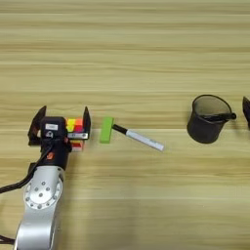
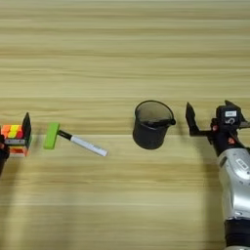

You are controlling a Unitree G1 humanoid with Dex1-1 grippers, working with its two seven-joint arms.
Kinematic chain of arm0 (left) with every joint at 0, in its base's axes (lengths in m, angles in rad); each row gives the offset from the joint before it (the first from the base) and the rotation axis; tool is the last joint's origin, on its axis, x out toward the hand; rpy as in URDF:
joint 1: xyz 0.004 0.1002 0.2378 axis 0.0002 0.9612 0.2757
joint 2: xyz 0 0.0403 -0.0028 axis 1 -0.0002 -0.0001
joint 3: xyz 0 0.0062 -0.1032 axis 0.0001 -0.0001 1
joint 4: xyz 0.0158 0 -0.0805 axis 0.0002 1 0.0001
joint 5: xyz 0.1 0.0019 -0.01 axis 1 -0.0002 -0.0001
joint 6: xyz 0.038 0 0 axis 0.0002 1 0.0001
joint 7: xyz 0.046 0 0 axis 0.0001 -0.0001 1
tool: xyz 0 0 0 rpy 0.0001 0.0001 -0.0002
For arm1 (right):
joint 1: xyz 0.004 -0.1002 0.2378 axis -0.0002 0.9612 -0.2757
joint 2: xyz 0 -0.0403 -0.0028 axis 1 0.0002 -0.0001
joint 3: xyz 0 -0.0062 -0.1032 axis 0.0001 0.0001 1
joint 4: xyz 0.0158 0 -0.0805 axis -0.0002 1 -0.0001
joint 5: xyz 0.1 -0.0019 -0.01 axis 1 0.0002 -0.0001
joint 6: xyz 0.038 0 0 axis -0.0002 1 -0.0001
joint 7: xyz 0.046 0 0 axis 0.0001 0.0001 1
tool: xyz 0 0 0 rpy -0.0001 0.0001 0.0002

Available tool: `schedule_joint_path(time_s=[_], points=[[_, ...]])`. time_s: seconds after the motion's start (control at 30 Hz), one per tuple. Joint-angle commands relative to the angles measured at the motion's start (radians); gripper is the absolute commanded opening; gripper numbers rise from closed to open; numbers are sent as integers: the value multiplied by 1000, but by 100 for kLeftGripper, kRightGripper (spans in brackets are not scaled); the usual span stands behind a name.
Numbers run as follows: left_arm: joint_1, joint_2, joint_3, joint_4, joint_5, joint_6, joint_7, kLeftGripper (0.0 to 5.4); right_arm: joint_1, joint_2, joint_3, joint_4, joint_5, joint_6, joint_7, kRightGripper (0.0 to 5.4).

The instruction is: Move the objects on the table

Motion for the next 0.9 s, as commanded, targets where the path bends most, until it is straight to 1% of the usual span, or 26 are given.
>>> schedule_joint_path(time_s=[0.03,0.1,0.17,0.53,0.7,0.9], points=[[-2,11,8,13,-13,-1,-11,540,-20,44,8,-32,48,57,-8,536],[-2,13,12,19,-14,2,-14,540,-13,65,31,-64,41,62,-13,536],[-2,14,15,29,-12,6,-18,540,-9,73,45,-72,23,51,-20,536],[-5,16,6,77,-6,37,-38,540,-11,74,38,-58,-5,59,-75,536],[-2,14,5,72,-6,39,-40,540,-12,74,34,-60,5,57,-84,536],[-1,14,5,73,-6,37,-41,540,-12,83,33,-72,48,58,-55,536]])
